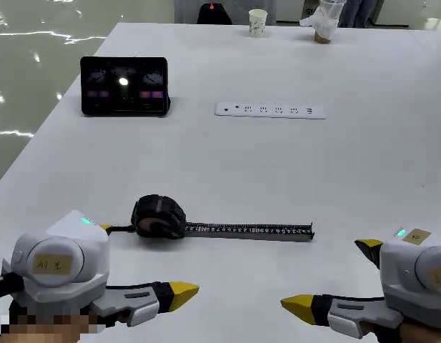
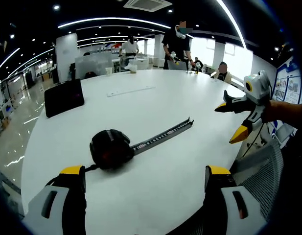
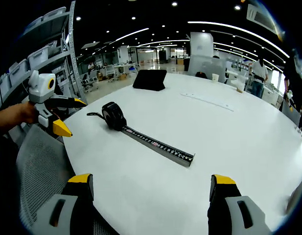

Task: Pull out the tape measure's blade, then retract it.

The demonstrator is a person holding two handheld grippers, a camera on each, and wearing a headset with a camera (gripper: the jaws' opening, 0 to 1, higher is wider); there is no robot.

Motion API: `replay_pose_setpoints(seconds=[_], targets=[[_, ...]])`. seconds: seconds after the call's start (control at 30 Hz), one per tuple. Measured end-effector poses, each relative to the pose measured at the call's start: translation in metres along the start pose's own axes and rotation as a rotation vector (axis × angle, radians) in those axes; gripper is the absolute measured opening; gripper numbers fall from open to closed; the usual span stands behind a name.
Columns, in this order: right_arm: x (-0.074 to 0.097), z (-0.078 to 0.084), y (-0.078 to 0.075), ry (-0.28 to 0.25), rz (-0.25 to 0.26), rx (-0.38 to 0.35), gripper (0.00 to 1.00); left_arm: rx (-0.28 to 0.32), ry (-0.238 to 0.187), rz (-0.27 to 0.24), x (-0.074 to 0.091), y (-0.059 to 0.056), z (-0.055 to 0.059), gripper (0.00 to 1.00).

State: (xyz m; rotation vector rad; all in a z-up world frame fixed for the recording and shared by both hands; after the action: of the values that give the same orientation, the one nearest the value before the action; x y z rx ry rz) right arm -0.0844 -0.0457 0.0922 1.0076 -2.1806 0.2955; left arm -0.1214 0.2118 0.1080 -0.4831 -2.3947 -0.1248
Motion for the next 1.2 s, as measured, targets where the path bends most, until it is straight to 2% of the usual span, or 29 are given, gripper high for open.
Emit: replay_pose_setpoints(seconds=[0.17,0.27,0.4,0.67,0.93,1.2], targets=[[0.004,-0.006,0.008,-0.016,0.015,-0.024,0.99,0.067,0.001,-0.039,0.003,-0.002,-0.001,0.99],[0.005,-0.009,0.012,-0.022,0.021,-0.031,0.99,0.08,-0.006,-0.055,0.005,-0.004,-0.003,0.99],[0.006,-0.014,0.019,-0.031,0.025,-0.033,0.99,0.058,0.001,-0.062,0.006,-0.011,-0.003,0.99],[0.009,-0.019,0.026,-0.026,0.041,-0.045,0.98,0.065,0.002,-0.086,0.009,-0.019,-0.004,0.99],[0.013,-0.02,0.028,-0.037,0.046,-0.087,0.99,0.064,0.013,-0.127,0.012,-0.018,-0.003,0.99],[0.015,-0.021,0.029,-0.037,0.051,-0.095,0.99,0.078,0.018,-0.159,0.015,-0.016,-0.002,0.99]])
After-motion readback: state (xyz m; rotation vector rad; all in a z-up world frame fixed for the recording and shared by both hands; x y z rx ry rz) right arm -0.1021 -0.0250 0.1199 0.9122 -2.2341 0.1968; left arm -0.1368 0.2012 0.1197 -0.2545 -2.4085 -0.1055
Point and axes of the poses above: the centre of the closed fingertips' face, and the gripper's own axes: x roughly backward along the fingers, y roughly to its left, z roughly out of its underside, the point moved 4 cm from there along x, roughly backward along the fingers, and after that the axes turned 4 degrees about y, right-handed, at the moved point
